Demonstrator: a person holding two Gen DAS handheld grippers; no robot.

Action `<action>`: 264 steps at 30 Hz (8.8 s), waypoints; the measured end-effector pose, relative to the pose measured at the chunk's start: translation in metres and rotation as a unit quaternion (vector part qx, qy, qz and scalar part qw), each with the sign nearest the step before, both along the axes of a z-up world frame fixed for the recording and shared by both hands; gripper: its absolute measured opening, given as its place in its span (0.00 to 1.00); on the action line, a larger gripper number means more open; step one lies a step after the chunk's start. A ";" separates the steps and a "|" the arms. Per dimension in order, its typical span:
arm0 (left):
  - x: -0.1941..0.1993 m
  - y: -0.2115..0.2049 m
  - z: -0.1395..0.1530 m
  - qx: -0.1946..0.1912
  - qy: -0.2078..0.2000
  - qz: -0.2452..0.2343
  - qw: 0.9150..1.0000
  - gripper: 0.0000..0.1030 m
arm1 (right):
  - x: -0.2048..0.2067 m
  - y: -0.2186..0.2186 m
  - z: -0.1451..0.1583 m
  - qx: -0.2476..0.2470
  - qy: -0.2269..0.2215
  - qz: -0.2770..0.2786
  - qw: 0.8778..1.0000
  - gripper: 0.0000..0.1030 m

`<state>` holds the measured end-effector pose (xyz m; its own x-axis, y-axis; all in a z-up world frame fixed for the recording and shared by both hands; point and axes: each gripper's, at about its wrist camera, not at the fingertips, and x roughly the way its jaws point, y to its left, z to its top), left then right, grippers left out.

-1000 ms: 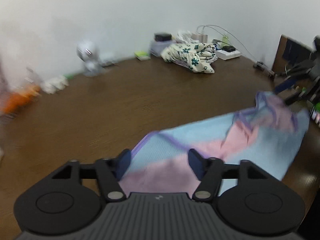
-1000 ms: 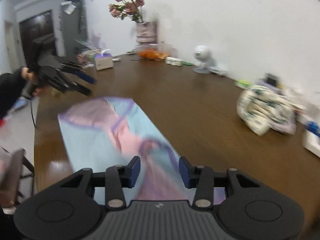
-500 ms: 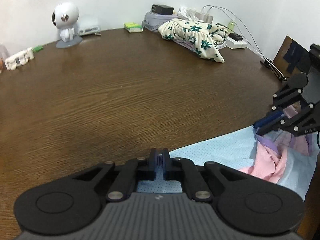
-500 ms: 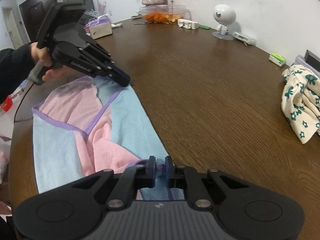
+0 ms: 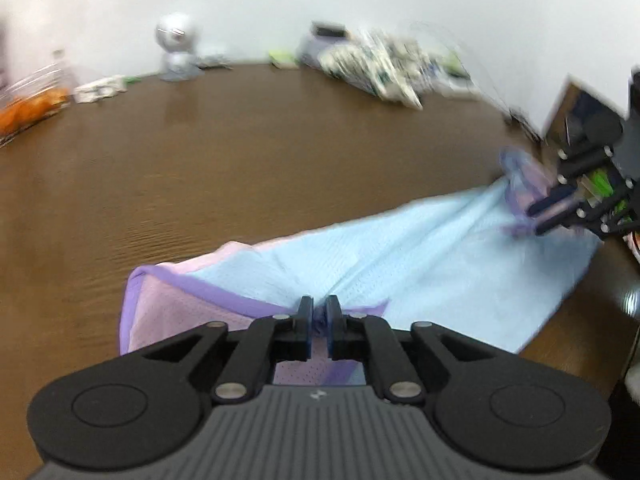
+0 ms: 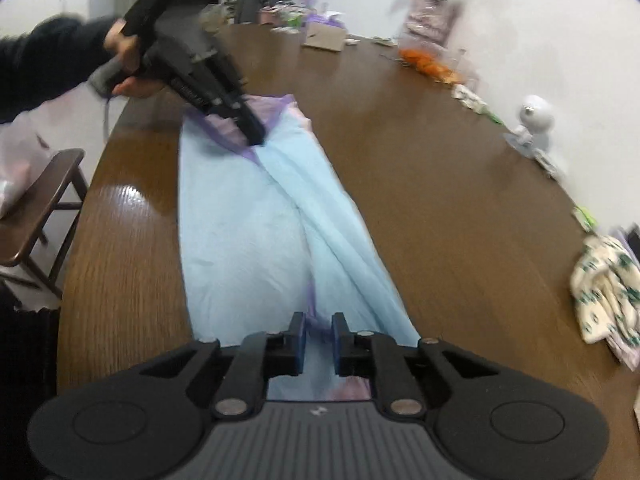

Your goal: Fold clothes

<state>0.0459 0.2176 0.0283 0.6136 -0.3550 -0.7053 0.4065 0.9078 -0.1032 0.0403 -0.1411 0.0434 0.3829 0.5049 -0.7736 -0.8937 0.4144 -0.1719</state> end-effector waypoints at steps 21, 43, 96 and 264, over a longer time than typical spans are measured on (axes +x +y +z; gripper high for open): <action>0.006 -0.023 -0.002 0.005 -0.006 -0.008 1.000 0.39 | 0.029 -0.093 0.022 -0.026 -0.040 -0.119 0.992 0.00; 0.016 0.022 0.005 0.022 0.035 0.141 0.989 0.69 | -0.014 0.003 -0.003 0.152 0.040 -0.216 0.964 0.25; -0.036 -0.006 0.042 0.010 -0.045 0.206 0.977 0.39 | -0.143 -0.065 -0.038 0.250 -0.044 -0.481 0.839 0.39; -0.078 -0.121 -0.001 -0.173 0.007 0.043 0.984 0.20 | -0.096 0.001 -0.060 0.330 0.085 -0.339 0.877 0.27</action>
<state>-0.0325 0.0967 0.0271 0.6430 -0.5230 -0.5595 0.3271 0.8481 -0.4168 -0.0553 -0.1398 -0.0169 0.6757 0.5648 -0.4737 -0.3921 0.8196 0.4178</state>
